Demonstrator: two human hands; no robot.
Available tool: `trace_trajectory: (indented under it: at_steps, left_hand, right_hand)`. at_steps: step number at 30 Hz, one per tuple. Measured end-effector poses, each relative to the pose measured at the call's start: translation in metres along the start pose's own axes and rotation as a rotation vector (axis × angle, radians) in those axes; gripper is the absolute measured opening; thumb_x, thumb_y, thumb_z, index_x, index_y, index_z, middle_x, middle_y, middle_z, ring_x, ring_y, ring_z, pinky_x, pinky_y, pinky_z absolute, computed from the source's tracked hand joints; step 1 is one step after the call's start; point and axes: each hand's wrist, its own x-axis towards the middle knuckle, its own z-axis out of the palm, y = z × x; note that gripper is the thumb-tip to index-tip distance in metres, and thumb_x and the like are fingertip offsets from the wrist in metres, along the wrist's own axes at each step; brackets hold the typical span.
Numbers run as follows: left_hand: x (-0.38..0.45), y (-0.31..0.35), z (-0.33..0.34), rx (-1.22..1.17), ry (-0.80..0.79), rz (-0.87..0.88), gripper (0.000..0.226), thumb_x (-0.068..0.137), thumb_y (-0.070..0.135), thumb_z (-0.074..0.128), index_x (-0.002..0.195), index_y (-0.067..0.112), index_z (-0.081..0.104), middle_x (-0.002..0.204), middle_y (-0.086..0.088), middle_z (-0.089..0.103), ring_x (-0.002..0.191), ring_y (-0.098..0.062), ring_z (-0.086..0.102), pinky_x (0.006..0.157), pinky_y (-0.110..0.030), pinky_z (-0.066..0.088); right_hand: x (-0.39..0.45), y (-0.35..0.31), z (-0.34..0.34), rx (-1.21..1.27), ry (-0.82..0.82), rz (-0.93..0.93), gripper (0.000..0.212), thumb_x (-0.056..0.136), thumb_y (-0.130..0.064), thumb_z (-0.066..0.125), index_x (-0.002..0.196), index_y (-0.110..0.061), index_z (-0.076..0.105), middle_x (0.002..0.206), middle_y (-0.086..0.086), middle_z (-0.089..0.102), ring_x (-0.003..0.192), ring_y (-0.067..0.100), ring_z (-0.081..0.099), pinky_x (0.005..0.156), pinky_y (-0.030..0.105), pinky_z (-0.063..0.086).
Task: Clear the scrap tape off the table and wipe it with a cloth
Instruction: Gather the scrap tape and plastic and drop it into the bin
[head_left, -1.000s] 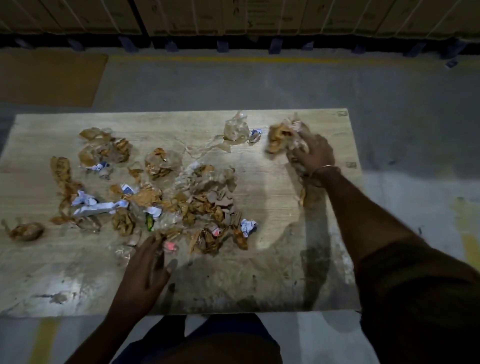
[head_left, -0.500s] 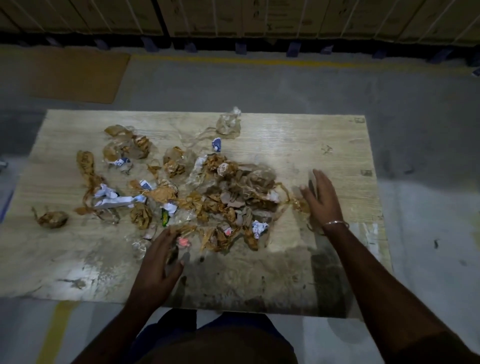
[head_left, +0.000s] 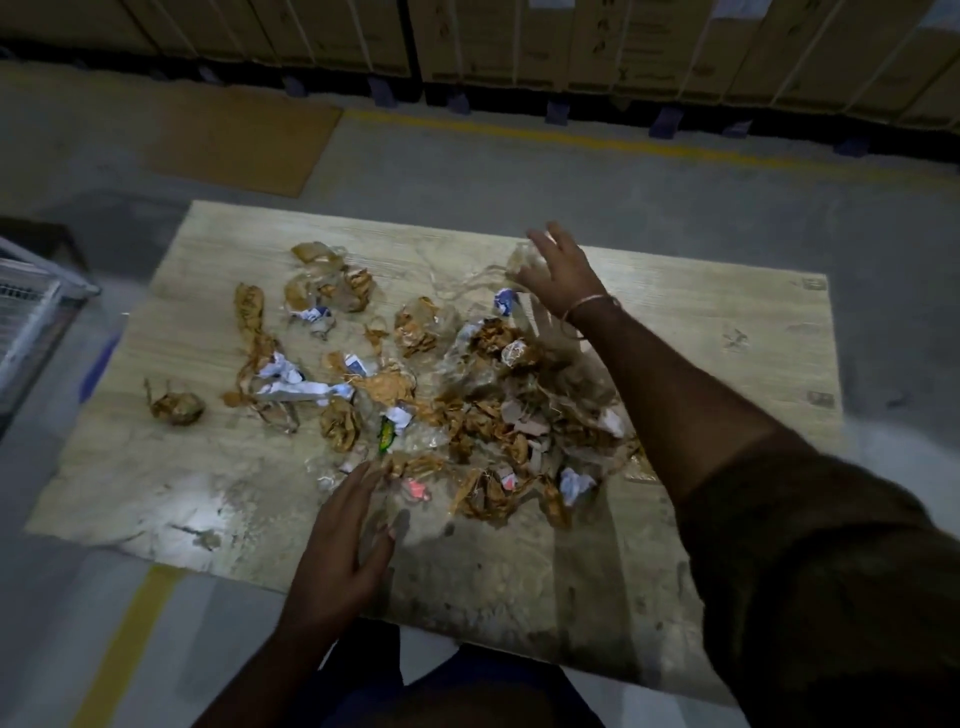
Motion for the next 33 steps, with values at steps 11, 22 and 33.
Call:
trace_trajectory:
  at_steps: [11,22,33]
  left_hand:
    - [-0.016,-0.072,-0.054,-0.031,0.142,-0.183,0.07,0.096,0.045,0.057,0.161,0.023,0.04,0.169,0.008,0.032,0.155,-0.01,0.028,0.124,-0.041,0.03]
    - [0.135,-0.165,-0.174,-0.136,0.473,-0.457,0.078,0.102,0.025,0.067,0.166,0.01,0.024,0.173,-0.02,0.017,0.161,-0.03,0.015,0.126,-0.034,0.018]
    - [0.155,-0.128,-0.111,-0.299,0.108,-0.139,0.068,0.11,0.041,0.05,0.166,0.014,0.024,0.173,-0.007,0.025,0.161,-0.021,0.022,0.131,-0.045,0.024]
  right_hand:
    - [-0.029,-0.07,0.085,-0.154,-0.33,-0.079,0.093,0.08,-0.086,0.033,0.152,-0.03,0.051,0.162,0.01,0.043,0.15,0.031,0.037,0.122,0.045,0.03]
    - [-0.139,-0.118,0.124,-0.174,-0.176,-0.269,0.06,0.1,-0.061,0.041,0.144,-0.024,0.06,0.15,0.005,0.058,0.144,0.025,0.048,0.115,0.053,0.033]
    - [-0.161,-0.161,0.166,0.035,-0.028,0.016,0.052,0.102,-0.056,0.051,0.145,-0.028,0.059,0.153,-0.002,0.054,0.144,0.018,0.046,0.116,0.052,0.039]
